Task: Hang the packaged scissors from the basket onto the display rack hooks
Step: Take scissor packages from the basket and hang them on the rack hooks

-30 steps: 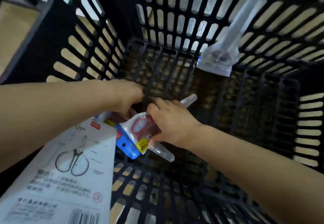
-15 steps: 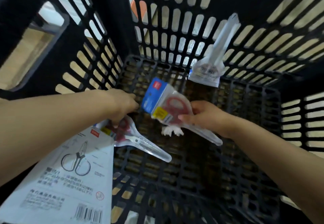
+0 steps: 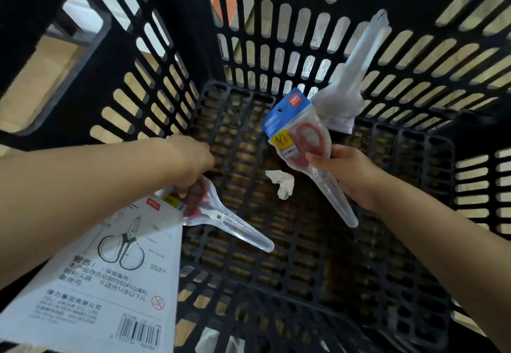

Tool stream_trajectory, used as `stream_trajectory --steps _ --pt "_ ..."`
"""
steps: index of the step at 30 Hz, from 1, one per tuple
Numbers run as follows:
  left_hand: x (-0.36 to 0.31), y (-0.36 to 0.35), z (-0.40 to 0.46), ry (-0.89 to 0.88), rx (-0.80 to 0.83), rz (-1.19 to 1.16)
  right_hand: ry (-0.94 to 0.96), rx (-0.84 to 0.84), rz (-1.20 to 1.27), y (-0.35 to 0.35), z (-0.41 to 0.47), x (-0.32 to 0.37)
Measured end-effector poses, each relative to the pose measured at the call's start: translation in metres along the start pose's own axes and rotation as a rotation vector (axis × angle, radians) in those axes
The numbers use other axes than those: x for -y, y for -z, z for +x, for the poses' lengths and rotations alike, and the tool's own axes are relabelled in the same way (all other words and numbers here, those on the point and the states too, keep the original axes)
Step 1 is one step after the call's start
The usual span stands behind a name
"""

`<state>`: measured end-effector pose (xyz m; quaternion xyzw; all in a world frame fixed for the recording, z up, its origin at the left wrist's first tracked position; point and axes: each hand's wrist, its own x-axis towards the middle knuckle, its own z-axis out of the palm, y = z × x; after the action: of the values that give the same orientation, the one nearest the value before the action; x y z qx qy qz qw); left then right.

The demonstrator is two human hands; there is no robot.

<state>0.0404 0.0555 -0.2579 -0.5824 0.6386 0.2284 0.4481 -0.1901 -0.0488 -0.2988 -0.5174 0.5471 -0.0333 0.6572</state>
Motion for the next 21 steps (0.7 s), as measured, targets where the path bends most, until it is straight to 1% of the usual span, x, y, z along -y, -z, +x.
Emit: stream_trajectory --steps 6,9,14,16,18,21 --pt "0.002 -0.002 -0.001 -0.008 -0.019 -0.022 0.003 0.024 0.034 0.001 0.000 -0.002" --pt "0.003 0.000 -0.002 -0.052 -0.034 -0.042 -0.002 0.031 0.035 0.002 0.002 -0.003" --pt "-0.017 0.008 -0.003 -0.186 -0.028 -0.231 -0.003 0.028 0.024 0.002 0.004 -0.004" --pt "-0.030 0.010 -0.004 -0.250 -0.040 -0.211 -0.002 0.030 0.022 0.002 0.005 -0.005" --pt "-0.042 0.009 -0.006 -0.297 -0.013 -0.161 -0.001 0.030 0.006 0.002 0.005 -0.005" --pt "-0.052 0.002 -0.011 -0.334 -0.011 -0.006 0.001 0.031 -0.008 0.003 0.005 -0.006"
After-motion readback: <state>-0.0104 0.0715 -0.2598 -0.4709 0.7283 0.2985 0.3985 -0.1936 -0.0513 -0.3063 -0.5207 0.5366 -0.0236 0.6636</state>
